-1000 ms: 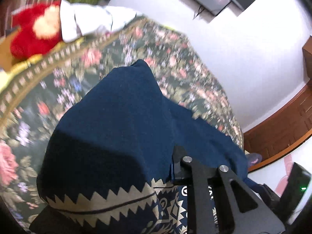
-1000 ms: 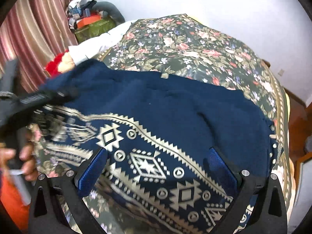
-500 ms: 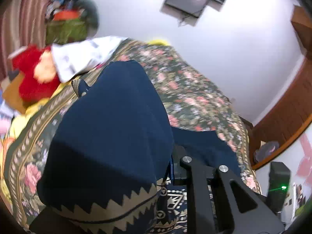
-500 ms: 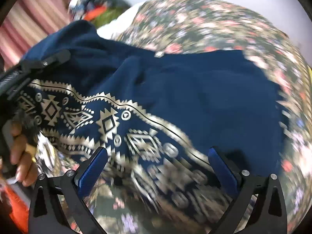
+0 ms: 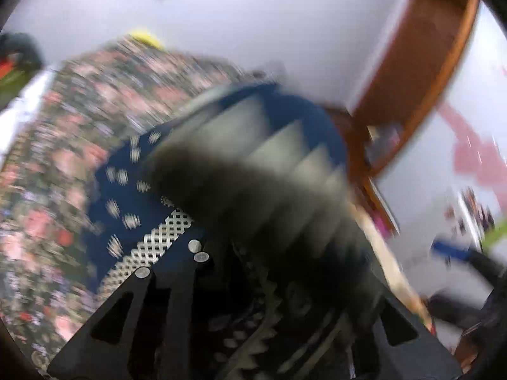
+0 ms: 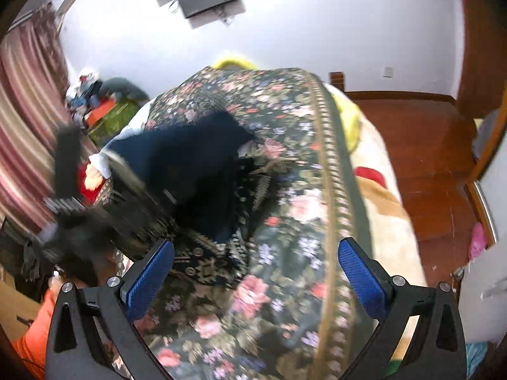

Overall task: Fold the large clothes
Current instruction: 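Lift and fold the bundle over with the left gripper toward the right gripper, then press the left gripper onto the folded bundle while the right gripper tucks its loose edge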

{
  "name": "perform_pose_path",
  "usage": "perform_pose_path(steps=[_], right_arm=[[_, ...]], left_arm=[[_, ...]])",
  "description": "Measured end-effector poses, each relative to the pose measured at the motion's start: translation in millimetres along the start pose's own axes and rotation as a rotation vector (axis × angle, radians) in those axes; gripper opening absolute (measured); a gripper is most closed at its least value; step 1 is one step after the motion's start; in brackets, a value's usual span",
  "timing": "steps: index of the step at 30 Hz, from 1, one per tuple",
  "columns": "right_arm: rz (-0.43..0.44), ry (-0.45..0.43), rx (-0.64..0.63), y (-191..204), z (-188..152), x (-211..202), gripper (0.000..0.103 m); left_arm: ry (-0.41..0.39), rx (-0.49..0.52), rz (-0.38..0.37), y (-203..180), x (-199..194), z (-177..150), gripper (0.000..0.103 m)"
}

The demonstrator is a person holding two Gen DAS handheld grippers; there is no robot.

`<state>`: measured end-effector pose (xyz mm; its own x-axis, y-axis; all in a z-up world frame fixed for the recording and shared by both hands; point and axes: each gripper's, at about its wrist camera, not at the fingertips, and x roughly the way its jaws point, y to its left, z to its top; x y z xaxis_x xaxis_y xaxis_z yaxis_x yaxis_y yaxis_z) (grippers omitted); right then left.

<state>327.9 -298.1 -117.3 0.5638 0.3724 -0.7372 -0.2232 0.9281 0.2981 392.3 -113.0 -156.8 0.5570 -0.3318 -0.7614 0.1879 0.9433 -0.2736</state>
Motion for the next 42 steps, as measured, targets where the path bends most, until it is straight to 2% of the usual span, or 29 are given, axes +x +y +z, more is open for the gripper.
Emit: perform_pose_path(steps=[2,3,7,10,14,15,17,21,26,28,32,35,38,42], right_arm=[[-0.004,-0.006,0.018,-7,-4,-10,0.103],[-0.004,-0.008,0.023,-10,-7,-14,0.103],[-0.006,-0.008,0.023,-16,-16,-20,0.103],[-0.021,-0.002,0.014,-18,-17,-17,0.103],[-0.006,-0.002,0.018,-19,-17,-14,0.103],[-0.001,-0.004,0.021,-18,-15,-14,0.103],[0.011,-0.006,0.021,-15,-12,-14,0.103],[0.054,-0.006,0.015,-1,3,-4,0.103],[0.113,0.02,0.006,26,17,23,0.103],[0.128,0.061,-0.003,37,17,47,0.103],[0.073,0.173,0.005,37,1,93,0.103],[0.047,0.27,0.048,18,-21,117,0.103],[0.092,0.342,0.1,-1,-41,126,0.103],[0.091,0.343,0.065,-5,-46,117,0.103]], left_arm=[[0.11,0.037,-0.005,-8,29,-16,0.019],[0.128,0.054,0.005,-9,35,-21,0.019],[0.118,0.129,0.026,-11,28,-27,0.021],[0.121,0.146,-0.003,-9,15,-26,0.035],[0.126,0.201,-0.065,-15,-11,-36,0.067],[0.118,0.218,-0.071,-17,-20,-40,0.07],[0.107,0.236,-0.066,-18,-34,-45,0.07],[0.08,0.208,-0.067,-2,-64,-45,0.071],[0.023,0.118,-0.007,34,-83,-29,0.076],[0.006,0.079,0.033,51,-83,-27,0.079],[0.088,0.053,0.089,79,-54,-35,0.08],[0.098,-0.013,0.014,97,-46,-51,0.09],[0.126,-0.035,-0.028,105,-42,-59,0.093],[0.142,0.029,-0.039,99,-44,-69,0.093]])
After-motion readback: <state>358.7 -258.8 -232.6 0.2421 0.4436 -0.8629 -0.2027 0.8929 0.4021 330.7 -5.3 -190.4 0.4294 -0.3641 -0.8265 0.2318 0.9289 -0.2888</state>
